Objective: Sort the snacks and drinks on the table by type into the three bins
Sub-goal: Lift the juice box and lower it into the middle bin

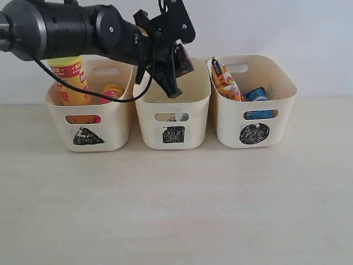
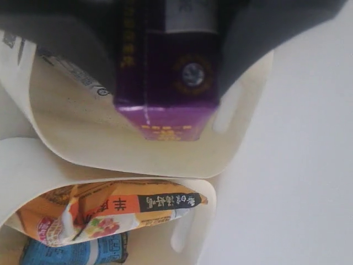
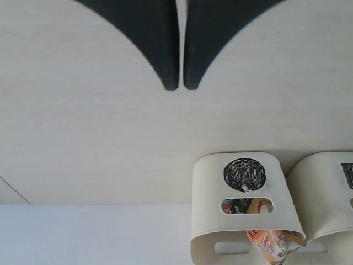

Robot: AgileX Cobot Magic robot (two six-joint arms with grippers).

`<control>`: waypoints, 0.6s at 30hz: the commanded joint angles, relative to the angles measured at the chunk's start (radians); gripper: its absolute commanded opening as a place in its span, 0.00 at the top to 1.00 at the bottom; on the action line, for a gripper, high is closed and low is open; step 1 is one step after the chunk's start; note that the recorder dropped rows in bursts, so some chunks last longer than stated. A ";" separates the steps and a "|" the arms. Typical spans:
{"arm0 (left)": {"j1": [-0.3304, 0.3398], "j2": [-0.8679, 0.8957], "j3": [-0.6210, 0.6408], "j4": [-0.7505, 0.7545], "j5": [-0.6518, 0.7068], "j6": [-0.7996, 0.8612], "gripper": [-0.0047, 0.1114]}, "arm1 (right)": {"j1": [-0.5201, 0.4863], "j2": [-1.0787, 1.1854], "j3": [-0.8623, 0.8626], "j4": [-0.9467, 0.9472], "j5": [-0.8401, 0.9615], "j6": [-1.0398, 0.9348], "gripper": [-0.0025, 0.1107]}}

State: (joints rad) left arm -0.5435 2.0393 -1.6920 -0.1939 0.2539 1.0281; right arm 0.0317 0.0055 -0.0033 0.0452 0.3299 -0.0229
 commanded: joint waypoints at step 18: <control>0.017 0.046 -0.006 -0.011 -0.059 -0.062 0.31 | -0.002 -0.005 0.003 0.004 -0.007 -0.002 0.98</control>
State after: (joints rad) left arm -0.5298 2.0882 -1.6920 -0.1975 0.1987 0.9896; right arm 0.0317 0.0055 -0.0033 0.0452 0.3299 -0.0229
